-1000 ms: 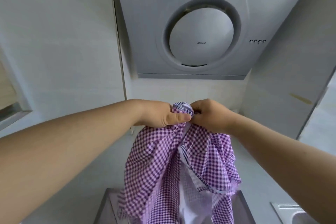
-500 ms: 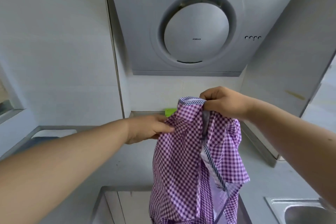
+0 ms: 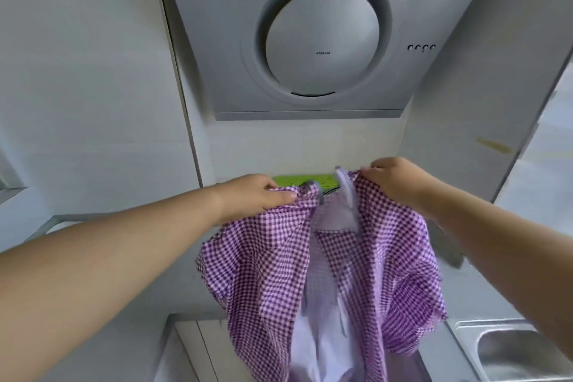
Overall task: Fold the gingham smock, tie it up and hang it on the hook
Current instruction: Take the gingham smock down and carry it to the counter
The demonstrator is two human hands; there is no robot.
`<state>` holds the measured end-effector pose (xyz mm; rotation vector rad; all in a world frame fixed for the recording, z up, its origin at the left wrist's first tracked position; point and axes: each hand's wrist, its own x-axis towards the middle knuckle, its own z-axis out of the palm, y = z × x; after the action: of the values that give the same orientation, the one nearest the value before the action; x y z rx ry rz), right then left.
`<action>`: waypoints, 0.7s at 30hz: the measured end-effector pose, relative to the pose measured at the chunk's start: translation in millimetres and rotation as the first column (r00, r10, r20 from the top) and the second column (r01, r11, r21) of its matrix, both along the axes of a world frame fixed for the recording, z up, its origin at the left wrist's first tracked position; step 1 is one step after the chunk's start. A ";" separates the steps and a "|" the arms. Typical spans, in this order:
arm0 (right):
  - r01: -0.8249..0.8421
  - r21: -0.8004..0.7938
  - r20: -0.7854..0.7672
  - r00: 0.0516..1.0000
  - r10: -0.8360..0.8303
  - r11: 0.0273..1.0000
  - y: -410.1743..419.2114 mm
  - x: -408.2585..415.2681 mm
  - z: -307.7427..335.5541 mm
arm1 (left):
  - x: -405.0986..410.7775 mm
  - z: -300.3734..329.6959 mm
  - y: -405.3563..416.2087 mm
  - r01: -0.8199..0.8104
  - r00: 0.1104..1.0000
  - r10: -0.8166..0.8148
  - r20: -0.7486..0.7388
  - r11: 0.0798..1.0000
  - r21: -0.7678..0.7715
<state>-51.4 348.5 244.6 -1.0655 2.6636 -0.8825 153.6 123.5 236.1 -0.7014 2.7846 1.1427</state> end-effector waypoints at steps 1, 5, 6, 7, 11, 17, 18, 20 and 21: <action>-0.005 -0.065 0.038 0.999 0.007 0.998 -3.2 7.0 -1.5 | -2.8 -0.1 5.0 0.044 0.999 -0.046 0.030 0.998 0.052; -0.186 -0.071 -0.030 0.982 0.184 0.980 -13.9 40.8 -1.5 | -16.2 -3.9 31.5 0.135 0.990 -0.131 0.050 0.987 -0.086; -0.236 -0.047 -0.046 0.971 0.234 0.971 -15.8 47.4 -0.8 | -20.1 -4.7 38.7 0.153 0.988 -0.151 0.029 0.981 -0.118; -0.283 -0.027 -0.053 0.958 0.281 0.959 -17.6 52.5 -1.0 | -23.4 -5.2 45.5 0.171 0.985 -0.172 0.007 0.977 -0.130; -0.386 -0.010 -0.076 0.920 0.384 0.923 -17.8 60.3 -7.0 | -36.6 -12.8 50.5 0.156 0.982 -0.170 -0.082 0.976 -0.152; -0.416 0.059 0.079 0.908 0.411 0.908 -8.6 41.2 -36.9 | -40.9 -13.0 27.3 0.103 0.988 -0.138 -0.067 0.921 -0.376; -0.434 0.114 0.098 0.900 0.424 0.894 -4.9 38.0 -47.3 | -40.0 -13.2 20.0 0.088 0.990 -0.122 -0.065 0.917 -0.389; -0.465 0.320 0.137 0.885 0.445 0.825 6.4 31.6 -73.7 | -36.5 -13.4 6.3 0.065 0.994 -0.094 -0.053 0.915 -0.399; -0.473 0.454 0.177 0.879 0.444 0.755 14.2 25.2 -88.1 | -33.9 -13.1 0.6 0.054 0.996 -0.079 -0.047 0.915 -0.399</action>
<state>-26.2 362.8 156.5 -1.4201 2.2129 -0.1268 119.7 124.1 222.9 -0.5944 3.1030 0.5952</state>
